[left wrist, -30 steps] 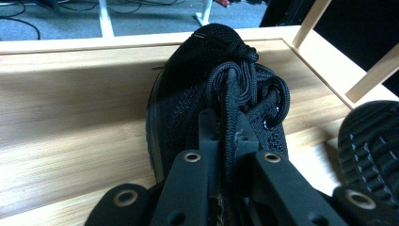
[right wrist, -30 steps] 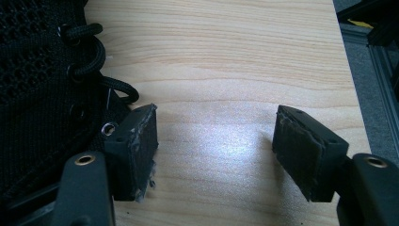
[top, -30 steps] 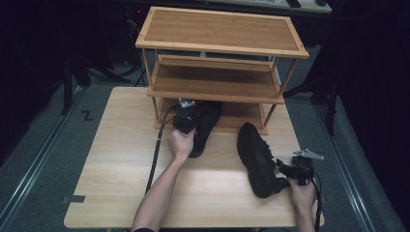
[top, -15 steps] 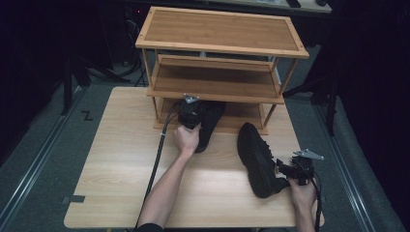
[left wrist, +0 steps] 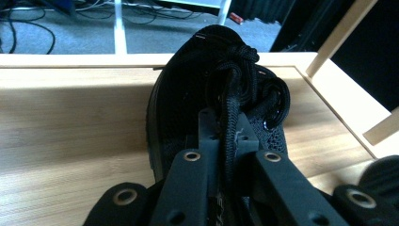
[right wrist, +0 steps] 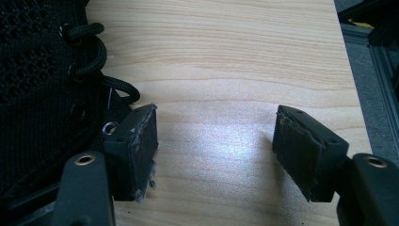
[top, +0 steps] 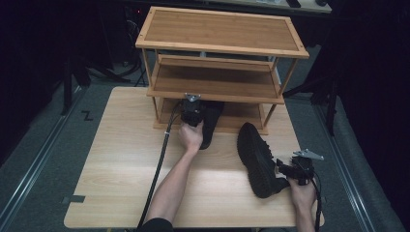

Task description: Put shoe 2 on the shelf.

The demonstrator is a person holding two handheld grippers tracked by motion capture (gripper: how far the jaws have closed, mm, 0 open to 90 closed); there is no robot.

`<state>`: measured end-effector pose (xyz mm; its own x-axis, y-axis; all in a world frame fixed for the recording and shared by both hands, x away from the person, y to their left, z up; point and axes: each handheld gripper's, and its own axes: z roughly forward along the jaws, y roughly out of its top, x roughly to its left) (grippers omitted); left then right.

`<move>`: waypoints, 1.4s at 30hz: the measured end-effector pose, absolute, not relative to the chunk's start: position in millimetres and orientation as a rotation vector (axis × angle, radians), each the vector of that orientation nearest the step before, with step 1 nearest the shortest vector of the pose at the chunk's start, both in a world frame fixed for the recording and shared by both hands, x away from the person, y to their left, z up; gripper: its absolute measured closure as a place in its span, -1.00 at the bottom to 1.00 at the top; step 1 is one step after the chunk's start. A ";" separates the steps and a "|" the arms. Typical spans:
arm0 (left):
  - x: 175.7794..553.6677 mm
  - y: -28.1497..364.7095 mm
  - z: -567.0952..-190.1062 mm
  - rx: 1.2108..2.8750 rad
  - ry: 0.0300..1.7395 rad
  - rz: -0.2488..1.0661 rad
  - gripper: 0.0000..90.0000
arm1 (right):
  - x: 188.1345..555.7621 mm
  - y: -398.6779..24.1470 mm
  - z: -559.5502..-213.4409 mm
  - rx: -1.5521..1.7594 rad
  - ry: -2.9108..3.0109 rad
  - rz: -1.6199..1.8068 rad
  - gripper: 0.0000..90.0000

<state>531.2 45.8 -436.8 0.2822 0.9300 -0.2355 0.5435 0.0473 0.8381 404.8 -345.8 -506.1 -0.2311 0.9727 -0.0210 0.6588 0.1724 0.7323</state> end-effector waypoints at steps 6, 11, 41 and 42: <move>534.7 45.8 -440.8 1.648 1.379 0.609 0.90 | 404.8 -345.8 -506.1 1.535 1.959 0.833 -0.30; 538.2 45.8 -442.0 1.683 1.379 0.663 0.84 | 404.8 -345.8 -506.1 1.535 1.960 0.835 -0.30; 519.1 77.9 -424.4 1.697 1.281 0.601 -0.10 | 404.4 -345.7 -506.2 1.537 1.959 0.836 -0.29; 515.9 78.7 -422.7 1.700 1.268 0.603 -0.10 | 404.4 -345.7 -506.1 1.537 1.959 0.836 -0.30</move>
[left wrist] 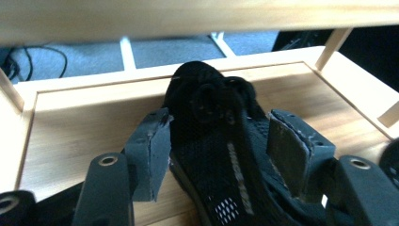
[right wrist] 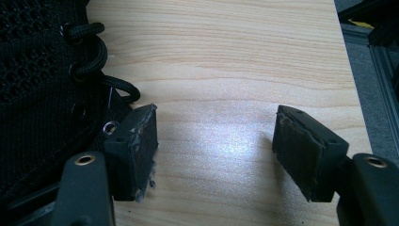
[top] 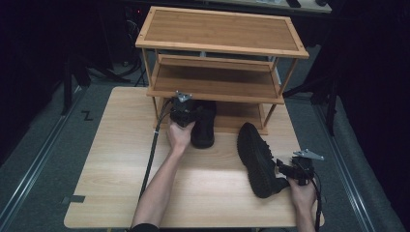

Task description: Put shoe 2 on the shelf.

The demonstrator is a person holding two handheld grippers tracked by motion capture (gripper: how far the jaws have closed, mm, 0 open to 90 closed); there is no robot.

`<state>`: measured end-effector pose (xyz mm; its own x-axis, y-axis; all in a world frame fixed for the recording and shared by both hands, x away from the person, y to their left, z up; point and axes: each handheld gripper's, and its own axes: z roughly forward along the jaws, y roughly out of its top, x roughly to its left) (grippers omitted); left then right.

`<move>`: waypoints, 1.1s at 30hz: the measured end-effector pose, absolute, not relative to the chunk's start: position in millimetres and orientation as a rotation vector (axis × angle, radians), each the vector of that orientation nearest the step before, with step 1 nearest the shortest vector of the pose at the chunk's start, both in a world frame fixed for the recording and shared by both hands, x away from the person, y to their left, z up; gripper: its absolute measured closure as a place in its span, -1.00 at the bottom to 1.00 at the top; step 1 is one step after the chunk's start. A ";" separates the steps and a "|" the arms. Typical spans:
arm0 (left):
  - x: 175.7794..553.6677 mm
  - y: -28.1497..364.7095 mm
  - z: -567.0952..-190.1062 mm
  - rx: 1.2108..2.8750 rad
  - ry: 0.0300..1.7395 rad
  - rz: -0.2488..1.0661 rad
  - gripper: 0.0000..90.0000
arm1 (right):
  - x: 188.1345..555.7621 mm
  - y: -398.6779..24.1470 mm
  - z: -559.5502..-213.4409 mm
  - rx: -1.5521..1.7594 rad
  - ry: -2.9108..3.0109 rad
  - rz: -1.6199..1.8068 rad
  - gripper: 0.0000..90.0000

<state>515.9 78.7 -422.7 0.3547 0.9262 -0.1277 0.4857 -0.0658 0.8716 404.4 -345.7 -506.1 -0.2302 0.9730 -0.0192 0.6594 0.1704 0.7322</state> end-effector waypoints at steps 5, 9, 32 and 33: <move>500.8 85.3 -417.9 1.708 1.219 0.617 -0.11 | 404.4 -345.7 -506.1 1.538 1.959 0.836 -0.30; 490.4 91.7 -418.2 1.713 1.202 0.612 -0.12 | 404.4 -345.7 -506.1 1.537 1.959 0.836 -0.29; 415.0 140.9 -447.5 1.755 1.201 0.558 -0.14 | 404.6 -345.9 -506.1 1.534 1.960 0.834 -0.30; 413.6 142.6 -450.5 1.760 1.205 0.558 -0.14 | 404.7 -346.0 -506.2 1.535 1.958 0.834 -0.31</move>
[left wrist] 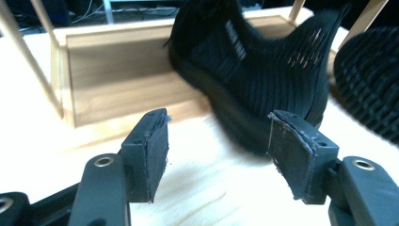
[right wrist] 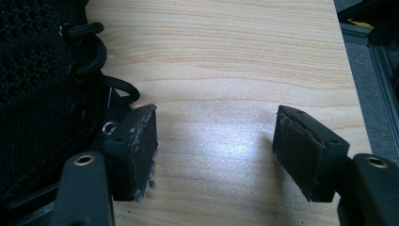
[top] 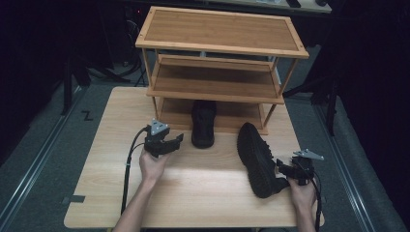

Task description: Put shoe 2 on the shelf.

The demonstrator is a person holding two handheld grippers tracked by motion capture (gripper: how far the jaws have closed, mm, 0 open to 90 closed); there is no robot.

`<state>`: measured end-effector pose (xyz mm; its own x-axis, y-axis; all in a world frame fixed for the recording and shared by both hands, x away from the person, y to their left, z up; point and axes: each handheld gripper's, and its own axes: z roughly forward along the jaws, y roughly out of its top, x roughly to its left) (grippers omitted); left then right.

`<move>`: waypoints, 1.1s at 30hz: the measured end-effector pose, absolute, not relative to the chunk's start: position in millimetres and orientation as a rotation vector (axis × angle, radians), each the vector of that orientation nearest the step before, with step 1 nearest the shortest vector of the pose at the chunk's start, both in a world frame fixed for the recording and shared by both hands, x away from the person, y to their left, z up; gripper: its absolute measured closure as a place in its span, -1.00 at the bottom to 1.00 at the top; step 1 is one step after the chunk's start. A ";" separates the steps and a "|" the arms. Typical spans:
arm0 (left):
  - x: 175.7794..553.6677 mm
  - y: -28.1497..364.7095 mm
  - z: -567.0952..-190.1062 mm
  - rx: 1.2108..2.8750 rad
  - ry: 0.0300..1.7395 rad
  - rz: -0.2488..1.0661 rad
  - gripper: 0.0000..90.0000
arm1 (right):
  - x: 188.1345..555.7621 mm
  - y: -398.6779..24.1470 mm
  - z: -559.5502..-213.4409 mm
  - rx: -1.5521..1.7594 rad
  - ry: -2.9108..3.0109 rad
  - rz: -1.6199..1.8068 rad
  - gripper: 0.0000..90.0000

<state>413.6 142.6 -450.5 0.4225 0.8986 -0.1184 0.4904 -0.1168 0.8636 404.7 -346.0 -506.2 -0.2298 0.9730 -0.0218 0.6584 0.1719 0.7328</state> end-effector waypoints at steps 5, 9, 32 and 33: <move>407.5 157.9 -470.3 1.797 1.252 0.533 -0.14 | 404.8 -346.0 -506.1 1.543 1.954 0.835 -0.30; 403.9 169.5 -483.9 1.813 1.293 0.556 -0.12 | 401.6 -345.4 -505.9 1.531 1.968 0.858 -0.22; 404.0 204.4 -513.3 1.897 1.439 0.632 -0.32 | 386.1 -337.5 -503.3 1.440 2.057 0.877 -0.24; 404.0 204.4 -513.2 1.897 1.439 0.632 -0.32 | 385.2 -337.1 -502.7 1.427 2.069 0.891 -0.24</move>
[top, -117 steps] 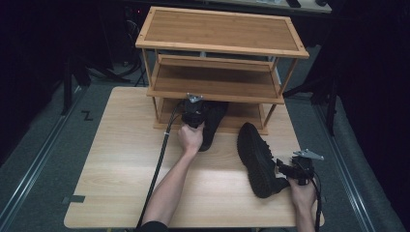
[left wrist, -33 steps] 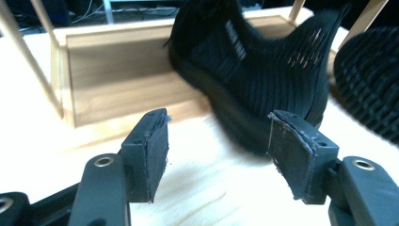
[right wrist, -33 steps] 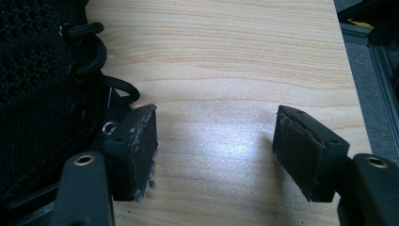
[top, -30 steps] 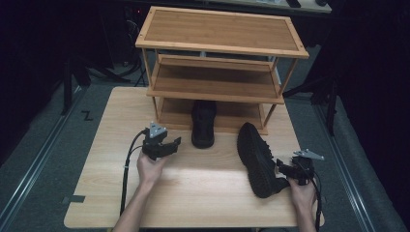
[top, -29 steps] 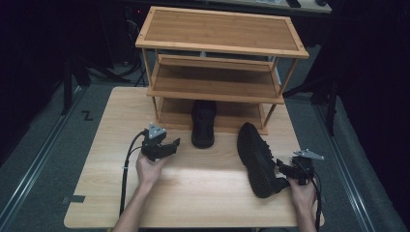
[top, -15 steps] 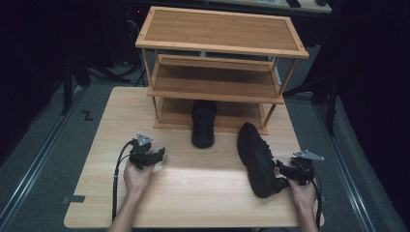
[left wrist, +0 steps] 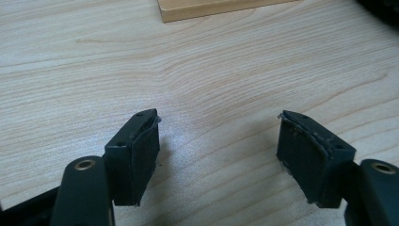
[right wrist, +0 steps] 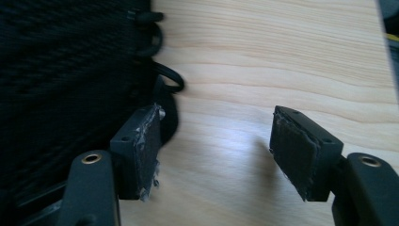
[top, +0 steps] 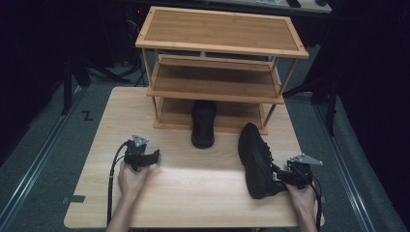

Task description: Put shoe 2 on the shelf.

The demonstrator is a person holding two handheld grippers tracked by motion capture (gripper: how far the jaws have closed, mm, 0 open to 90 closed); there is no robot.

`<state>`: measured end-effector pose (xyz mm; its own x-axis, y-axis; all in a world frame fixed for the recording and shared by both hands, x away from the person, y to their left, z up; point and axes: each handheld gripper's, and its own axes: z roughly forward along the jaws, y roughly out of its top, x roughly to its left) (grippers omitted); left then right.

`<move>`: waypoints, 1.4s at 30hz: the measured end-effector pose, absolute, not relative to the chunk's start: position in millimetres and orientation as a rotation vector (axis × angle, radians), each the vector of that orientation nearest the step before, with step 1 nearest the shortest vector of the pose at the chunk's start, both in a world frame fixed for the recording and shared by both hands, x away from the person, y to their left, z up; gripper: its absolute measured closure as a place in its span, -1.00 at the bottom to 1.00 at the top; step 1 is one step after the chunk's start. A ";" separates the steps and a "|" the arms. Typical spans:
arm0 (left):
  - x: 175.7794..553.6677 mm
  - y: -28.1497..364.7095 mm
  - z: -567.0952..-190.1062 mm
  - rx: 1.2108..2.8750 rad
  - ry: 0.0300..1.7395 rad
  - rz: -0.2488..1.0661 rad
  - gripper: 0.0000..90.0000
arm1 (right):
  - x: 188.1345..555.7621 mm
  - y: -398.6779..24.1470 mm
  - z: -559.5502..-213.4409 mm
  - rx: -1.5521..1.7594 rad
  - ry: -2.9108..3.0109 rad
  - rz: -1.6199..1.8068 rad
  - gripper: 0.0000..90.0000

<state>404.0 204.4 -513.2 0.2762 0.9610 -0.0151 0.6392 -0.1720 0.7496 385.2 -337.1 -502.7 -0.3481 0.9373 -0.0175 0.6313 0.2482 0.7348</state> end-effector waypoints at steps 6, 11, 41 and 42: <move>403.9 204.5 -513.3 1.896 1.439 0.631 -0.32 | 380.6 -324.3 -504.7 1.354 2.128 0.929 -0.24; 403.9 204.7 -513.3 1.895 1.439 0.630 -0.32 | 375.4 -320.4 -502.3 1.358 2.116 0.984 -0.20; 404.0 204.3 -513.3 1.898 1.439 0.633 -0.33 | 369.4 -294.9 -473.7 1.201 2.137 1.080 -0.15; 404.0 204.3 -513.3 1.897 1.439 0.633 -0.33 | 370.9 -292.1 -470.3 1.186 2.147 1.092 -0.15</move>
